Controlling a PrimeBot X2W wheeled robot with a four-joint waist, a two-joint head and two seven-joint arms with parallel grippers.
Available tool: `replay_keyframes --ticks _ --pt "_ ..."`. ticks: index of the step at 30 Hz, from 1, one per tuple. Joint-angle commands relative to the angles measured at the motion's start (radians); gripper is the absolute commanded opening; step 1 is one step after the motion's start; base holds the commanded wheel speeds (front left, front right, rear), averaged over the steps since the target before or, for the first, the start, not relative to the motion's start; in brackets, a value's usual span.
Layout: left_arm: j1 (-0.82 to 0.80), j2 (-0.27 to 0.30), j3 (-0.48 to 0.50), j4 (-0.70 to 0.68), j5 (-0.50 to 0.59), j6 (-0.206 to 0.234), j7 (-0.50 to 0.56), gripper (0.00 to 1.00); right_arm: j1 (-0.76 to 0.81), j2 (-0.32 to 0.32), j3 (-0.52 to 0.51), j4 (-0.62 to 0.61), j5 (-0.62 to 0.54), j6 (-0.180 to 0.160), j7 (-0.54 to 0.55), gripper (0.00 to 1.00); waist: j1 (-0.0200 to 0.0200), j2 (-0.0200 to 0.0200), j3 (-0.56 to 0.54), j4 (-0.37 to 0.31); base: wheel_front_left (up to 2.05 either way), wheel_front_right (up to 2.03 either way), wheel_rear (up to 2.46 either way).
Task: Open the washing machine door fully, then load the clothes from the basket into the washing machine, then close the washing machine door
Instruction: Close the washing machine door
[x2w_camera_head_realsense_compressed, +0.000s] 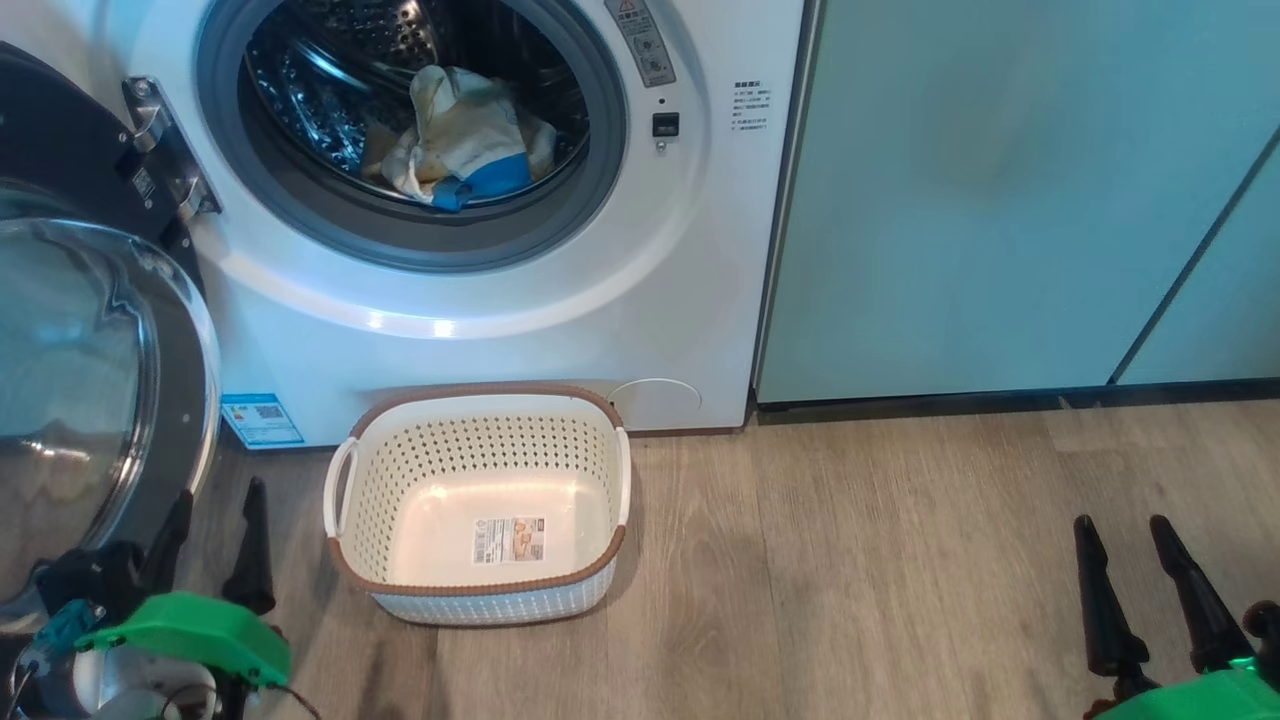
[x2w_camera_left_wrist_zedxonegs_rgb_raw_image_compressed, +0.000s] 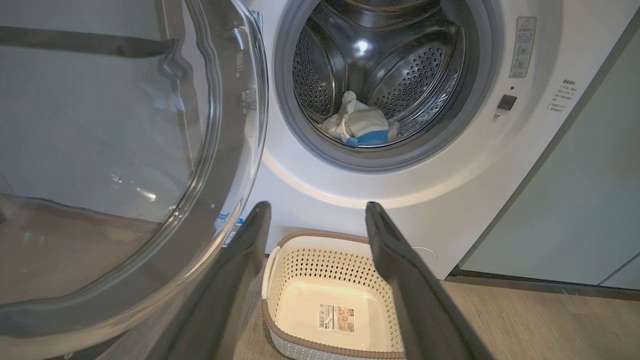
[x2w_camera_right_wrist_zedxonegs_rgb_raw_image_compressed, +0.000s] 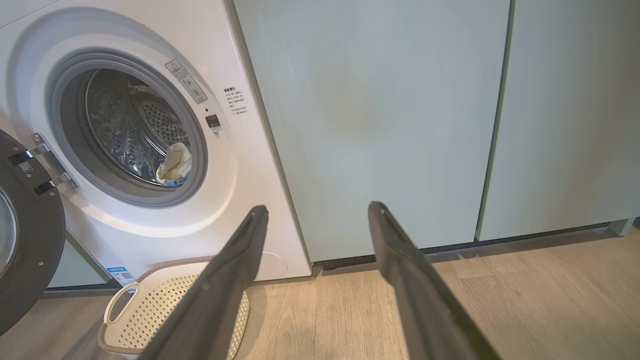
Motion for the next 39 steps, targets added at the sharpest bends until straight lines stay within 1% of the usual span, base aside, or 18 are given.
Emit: replay_keyframes --ticks 1,6,10,20,21,25,26,39 --pt "-0.052 0.025 0.041 -0.028 -0.001 -0.001 -0.009 1.0 -0.019 -0.025 0.016 -0.031 -0.006 0.004 -0.007 1.0 0.0 0.0 0.0 0.001 0.0 0.0 0.0" --pt "-0.057 0.023 0.025 -0.028 0.001 -0.001 -0.009 1.0 -0.015 -0.023 0.013 -0.033 -0.007 0.004 -0.007 1.0 0.0 0.0 -0.001 0.02 0.0 0.0 0.0" --pt "-0.059 0.013 0.034 -0.032 0.001 -0.001 -0.009 1.0 -0.017 -0.023 0.016 -0.032 -0.007 0.004 -0.007 1.0 0.0 0.0 -0.003 0.047 0.0 0.0 0.0" --pt "-0.06 -0.007 0.048 -0.031 0.031 -0.001 -0.009 1.0 -0.025 -0.024 0.031 -0.034 -0.005 0.004 -0.007 1.0 0.0 0.0 -0.004 0.137 0.0 0.0 0.0" --pt "-0.06 -0.007 0.048 -0.031 0.031 -0.001 -0.009 1.0 -0.025 -0.024 0.031 -0.034 -0.005 0.004 -0.007 1.0 0.0 0.0 -0.004 0.137 0.0 0.0 0.0" --pt "-0.063 -0.01 0.054 -0.029 0.034 -0.001 -0.009 1.0 -0.027 -0.022 0.035 -0.035 -0.005 0.004 -0.007 1.0 0.0 0.0 0.0 0.184 0.0 0.0 0.0" --pt "-0.067 -0.011 0.054 -0.026 0.035 -0.001 -0.009 1.0 -0.029 -0.022 0.037 -0.036 -0.005 0.004 -0.007 1.0 0.0 0.0 0.004 0.209 0.0 0.0 0.0" --pt "-0.098 -0.027 0.041 -0.017 0.047 -0.001 -0.009 1.0 -0.035 -0.019 0.036 -0.036 -0.003 0.004 -0.007 1.0 0.0 0.0 0.012 0.391 0.0 0.0 0.0"
